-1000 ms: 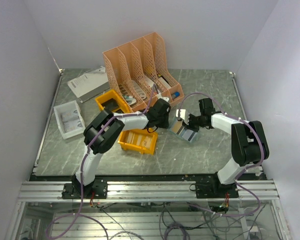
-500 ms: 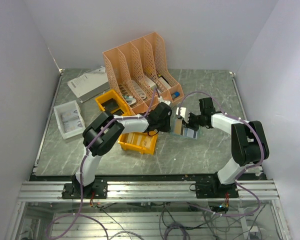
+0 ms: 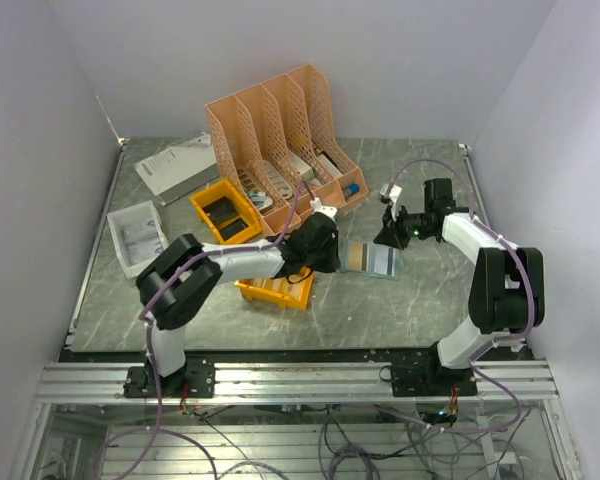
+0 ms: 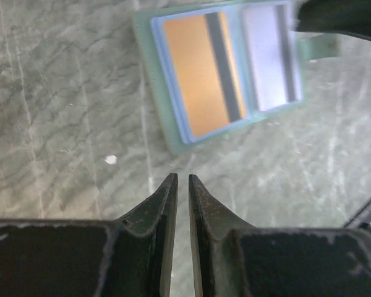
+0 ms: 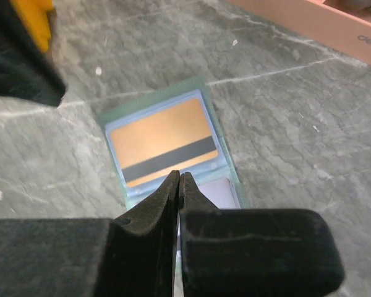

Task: Put the credit cards into the card holder
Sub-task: Turn over the card slot in the card holder.

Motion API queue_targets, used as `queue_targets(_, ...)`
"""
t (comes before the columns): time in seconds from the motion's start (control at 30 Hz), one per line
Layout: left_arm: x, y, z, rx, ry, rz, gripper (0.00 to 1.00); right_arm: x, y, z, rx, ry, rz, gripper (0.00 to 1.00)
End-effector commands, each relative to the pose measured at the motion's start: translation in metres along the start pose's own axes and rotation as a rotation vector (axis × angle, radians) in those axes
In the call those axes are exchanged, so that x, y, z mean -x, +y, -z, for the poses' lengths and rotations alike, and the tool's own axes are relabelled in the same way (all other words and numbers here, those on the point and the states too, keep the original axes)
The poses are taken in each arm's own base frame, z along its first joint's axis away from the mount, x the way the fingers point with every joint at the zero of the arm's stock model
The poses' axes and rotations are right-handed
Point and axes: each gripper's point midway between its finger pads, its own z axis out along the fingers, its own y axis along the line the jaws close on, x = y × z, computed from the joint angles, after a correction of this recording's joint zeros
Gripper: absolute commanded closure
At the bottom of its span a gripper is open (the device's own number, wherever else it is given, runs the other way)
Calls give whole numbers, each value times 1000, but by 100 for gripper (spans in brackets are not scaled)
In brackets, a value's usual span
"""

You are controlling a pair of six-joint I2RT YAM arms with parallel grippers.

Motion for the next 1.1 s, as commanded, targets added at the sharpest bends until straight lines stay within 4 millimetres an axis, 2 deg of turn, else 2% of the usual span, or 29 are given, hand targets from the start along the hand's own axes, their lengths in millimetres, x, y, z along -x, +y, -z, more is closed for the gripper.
queue_targets(0.0,46,-24,31,-72,-200,16,75,-7,9,-12,88,35,-311,100)
queue_targets(0.07,51,-24,38,-104,-253,31,74,-15,6,-17,91,67,-363,100)
queue_targets(0.13,59,-26,43,-162,-295,65,64,-21,5,-21,95,89,-396,100)
queue_targets(0.2,64,-28,44,-236,-308,103,60,-27,5,-26,98,112,-409,100)
queue_targets(0.33,67,-28,37,-304,-292,150,56,-34,4,-31,104,136,-427,100)
queue_targets(0.5,61,-22,24,-270,-259,152,49,-38,4,-33,111,146,-442,100)
queue_targets(0.67,52,-18,9,-256,-224,162,49,-45,3,-36,108,170,-453,100)
queue_targets(1.07,42,-16,-4,-258,-188,175,56,-57,-2,-40,68,239,-441,100)
